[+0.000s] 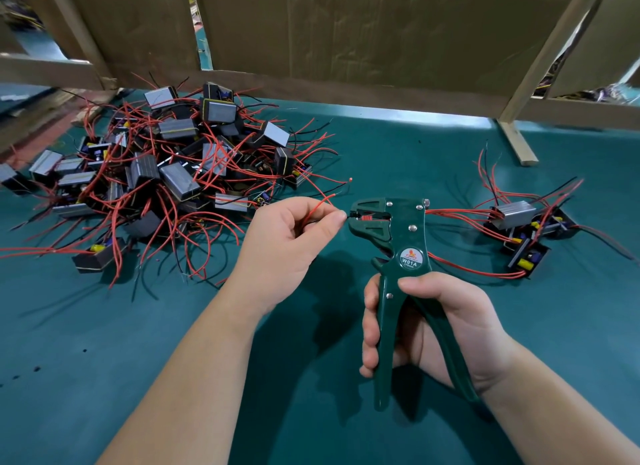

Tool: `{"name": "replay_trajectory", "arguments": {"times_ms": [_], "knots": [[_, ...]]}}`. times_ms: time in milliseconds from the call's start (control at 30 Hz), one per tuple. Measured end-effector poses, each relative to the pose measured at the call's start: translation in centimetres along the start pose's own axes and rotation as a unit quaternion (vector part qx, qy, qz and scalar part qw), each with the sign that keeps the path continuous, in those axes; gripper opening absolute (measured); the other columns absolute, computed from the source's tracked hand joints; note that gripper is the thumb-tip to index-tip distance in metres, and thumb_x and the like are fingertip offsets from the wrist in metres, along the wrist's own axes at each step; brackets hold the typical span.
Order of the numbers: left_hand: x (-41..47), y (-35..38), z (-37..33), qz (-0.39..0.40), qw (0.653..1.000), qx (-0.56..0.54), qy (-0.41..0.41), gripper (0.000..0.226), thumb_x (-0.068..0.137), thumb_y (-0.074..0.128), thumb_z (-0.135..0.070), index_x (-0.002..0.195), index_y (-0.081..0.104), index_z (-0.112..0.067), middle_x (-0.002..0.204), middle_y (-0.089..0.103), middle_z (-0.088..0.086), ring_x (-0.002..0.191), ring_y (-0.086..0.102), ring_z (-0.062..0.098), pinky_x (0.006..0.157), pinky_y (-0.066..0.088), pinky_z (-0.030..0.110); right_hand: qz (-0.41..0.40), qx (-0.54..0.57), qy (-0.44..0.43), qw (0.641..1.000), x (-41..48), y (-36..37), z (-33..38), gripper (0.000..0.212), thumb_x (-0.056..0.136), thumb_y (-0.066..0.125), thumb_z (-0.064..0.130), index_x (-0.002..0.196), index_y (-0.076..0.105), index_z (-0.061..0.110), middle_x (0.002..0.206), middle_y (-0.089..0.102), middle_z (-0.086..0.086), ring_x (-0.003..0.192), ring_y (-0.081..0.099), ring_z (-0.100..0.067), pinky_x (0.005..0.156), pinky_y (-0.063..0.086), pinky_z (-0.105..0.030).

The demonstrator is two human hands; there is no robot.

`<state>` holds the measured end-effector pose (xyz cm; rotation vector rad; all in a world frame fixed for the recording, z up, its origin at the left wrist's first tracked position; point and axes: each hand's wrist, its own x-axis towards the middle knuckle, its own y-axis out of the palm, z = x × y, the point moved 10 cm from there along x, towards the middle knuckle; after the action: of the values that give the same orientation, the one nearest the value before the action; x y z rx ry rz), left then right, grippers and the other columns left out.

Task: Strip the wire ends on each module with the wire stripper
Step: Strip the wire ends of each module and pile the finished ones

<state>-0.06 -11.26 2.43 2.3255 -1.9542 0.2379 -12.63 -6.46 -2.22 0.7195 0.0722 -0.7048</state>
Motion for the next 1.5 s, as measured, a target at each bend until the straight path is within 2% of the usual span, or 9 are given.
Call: {"name": "replay_trajectory", "arguments": {"times_ms": [433, 600, 733, 900, 1000, 1100, 1267, 1367, 1500], "knots": [[-0.1, 0.2, 0.8, 0.018, 0.995, 0.094, 0.020, 0.025, 0.098, 0.048, -0.027, 0.089, 0.072, -0.025, 0.070, 0.064, -0.009, 0.063, 0.057, 0.001, 0.060, 0.048, 0.018, -0.165, 0.007, -0.043, 0.985, -0.3, -2.3, 0.7, 0.027, 0.052, 0.068, 0.033, 0.058, 0.050, 0.013, 0.051, 0.042, -0.010, 0.039, 0.042, -0.023, 0.043, 0.043, -0.030], [-0.5, 1.7, -1.0, 0.050, 0.957, 0.252, 0.136, 0.021, 0.091, 0.054, -0.021, 0.076, 0.067, -0.025, 0.071, 0.058, -0.012, 0.072, 0.054, 0.000, 0.068, 0.040, 0.014, -0.163, 0.119, -0.135, 0.970, 0.0, -3.6, 2.5, 0.031, 0.053, 0.063, 0.026, 0.076, 0.062, 0.006, 0.071, 0.058, -0.019, 0.063, 0.061, -0.034, 0.062, 0.057, -0.046], [0.0, 0.1, 1.0, -0.010, 1.000, -0.018, -0.018, 0.026, 0.095, 0.055, -0.008, 0.084, 0.070, -0.026, 0.066, 0.064, -0.011, 0.066, 0.059, 0.004, 0.070, 0.052, 0.019, -0.130, 0.099, -0.176, 0.971, -0.7, -3.7, 3.8, 0.047, 0.050, 0.073, 0.028, 0.087, 0.071, 0.001, 0.093, 0.064, -0.025, 0.070, 0.063, -0.039, 0.067, 0.055, -0.051], [-0.2, 1.1, 1.9, -0.029, 0.959, -0.264, -0.104, 0.017, 0.095, 0.050, -0.011, 0.086, 0.064, -0.012, 0.063, 0.059, -0.002, 0.060, 0.059, 0.010, 0.054, 0.055, 0.027, -0.013, 0.000, -0.092, 0.996, 0.1, -0.2, 1.4, 0.067, 0.053, 0.083, 0.035, 0.108, 0.069, -0.001, 0.085, 0.060, -0.033, 0.072, 0.062, -0.043, 0.072, 0.052, -0.052], [-0.7, 2.5, 2.4, 0.000, 0.941, -0.309, -0.138, 0.011, 0.095, 0.051, -0.012, 0.090, 0.061, -0.013, 0.067, 0.061, 0.005, 0.046, 0.054, 0.013, 0.036, 0.037, 0.018, 0.016, -0.040, -0.061, 0.997, 0.5, 1.1, -0.1, 0.067, 0.057, 0.082, 0.034, 0.113, 0.066, 0.000, 0.077, 0.060, -0.034, 0.072, 0.062, -0.041, 0.072, 0.051, -0.049], [-0.5, 2.2, 2.8, -0.016, 0.955, -0.264, -0.134, 0.016, 0.097, 0.050, -0.010, 0.091, 0.063, -0.015, 0.073, 0.063, 0.003, 0.056, 0.056, 0.014, 0.039, 0.042, 0.021, -0.005, -0.030, -0.069, 0.997, 0.7, 0.7, -0.1, 0.072, 0.054, 0.084, 0.033, 0.115, 0.065, 0.000, 0.076, 0.059, -0.034, 0.071, 0.062, -0.042, 0.071, 0.051, -0.050], [0.1, -1.8, 0.8, -0.101, 0.992, 0.069, 0.001, 0.020, 0.101, 0.046, -0.019, 0.109, 0.064, -0.019, 0.101, 0.065, -0.005, 0.089, 0.060, 0.003, 0.088, 0.048, 0.023, -0.100, 0.051, -0.178, 0.978, -0.2, -2.2, 3.1, 0.074, 0.048, 0.082, 0.027, 0.115, 0.066, 0.001, 0.091, 0.066, -0.019, 0.069, 0.063, -0.041, 0.071, 0.054, -0.054], [-0.4, -3.0, -1.7, -0.153, 0.922, 0.339, 0.105, 0.031, 0.095, 0.048, -0.023, 0.122, 0.059, -0.013, 0.117, 0.054, 0.004, 0.107, 0.051, 0.015, 0.096, 0.037, 0.027, -0.211, 0.055, -0.258, 0.941, -1.9, -5.2, 5.1, 0.038, 0.071, 0.055, 0.015, 0.107, 0.059, 0.002, 0.092, 0.067, -0.007, 0.070, 0.063, -0.038, 0.072, 0.056, -0.054], [-0.8, -5.3, -1.7, -0.225, 0.872, 0.432, 0.045, 0.045, 0.082, 0.054, -0.002, 0.126, 0.056, -0.012, 0.125, 0.046, 0.012, 0.112, 0.040, 0.034, 0.094, 0.030, 0.036, -0.280, 0.061, -0.289, 0.913, -3.4, -7.5, 6.2, 0.026, 0.091, 0.030, 0.009, 0.095, 0.055, 0.005, 0.070, 0.067, -0.003, 0.072, 0.064, -0.037, 0.077, 0.053, -0.056]]}}
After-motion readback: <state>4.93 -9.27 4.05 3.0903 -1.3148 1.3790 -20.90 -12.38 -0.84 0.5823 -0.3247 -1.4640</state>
